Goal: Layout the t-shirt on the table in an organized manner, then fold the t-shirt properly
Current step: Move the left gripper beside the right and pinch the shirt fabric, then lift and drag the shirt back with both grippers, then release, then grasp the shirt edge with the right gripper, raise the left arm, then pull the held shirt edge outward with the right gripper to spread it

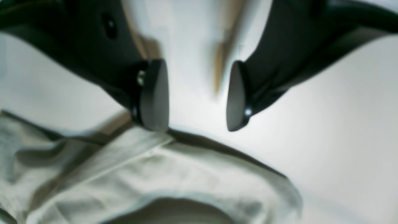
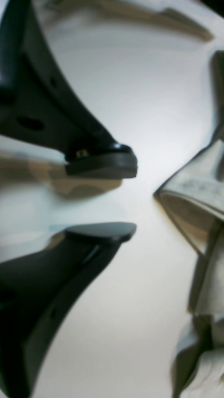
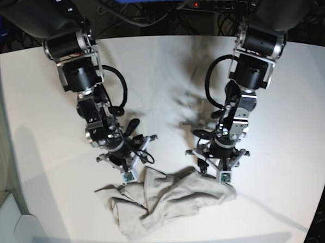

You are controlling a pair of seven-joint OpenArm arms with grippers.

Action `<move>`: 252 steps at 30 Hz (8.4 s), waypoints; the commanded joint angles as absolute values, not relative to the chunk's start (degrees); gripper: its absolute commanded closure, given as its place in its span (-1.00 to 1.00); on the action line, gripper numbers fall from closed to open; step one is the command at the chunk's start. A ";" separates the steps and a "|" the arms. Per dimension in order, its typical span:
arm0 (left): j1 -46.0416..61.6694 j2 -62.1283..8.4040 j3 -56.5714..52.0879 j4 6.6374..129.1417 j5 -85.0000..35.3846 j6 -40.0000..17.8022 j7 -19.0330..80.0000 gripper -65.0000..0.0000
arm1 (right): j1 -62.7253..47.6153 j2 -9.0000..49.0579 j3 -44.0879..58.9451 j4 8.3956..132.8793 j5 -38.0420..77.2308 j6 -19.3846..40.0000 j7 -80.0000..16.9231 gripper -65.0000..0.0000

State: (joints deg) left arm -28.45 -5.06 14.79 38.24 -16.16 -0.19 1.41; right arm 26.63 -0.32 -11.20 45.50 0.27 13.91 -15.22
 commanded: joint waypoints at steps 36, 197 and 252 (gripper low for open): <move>-37.67 -4.35 30.11 25.45 -14.55 0.31 -9.71 0.09 | 28.35 2.07 -11.03 46.64 0.66 15.08 -13.41 0.25; 27.56 -15.52 -22.37 106.24 -33.89 -0.31 25.19 -0.36 | 33.63 2.24 -11.03 51.74 0.48 25.71 -28.97 -0.43; 24.13 -13.41 -21.93 106.42 -33.89 -0.31 25.36 -0.36 | 24.92 9.27 -8.48 99.47 0.66 25.89 -49.27 0.92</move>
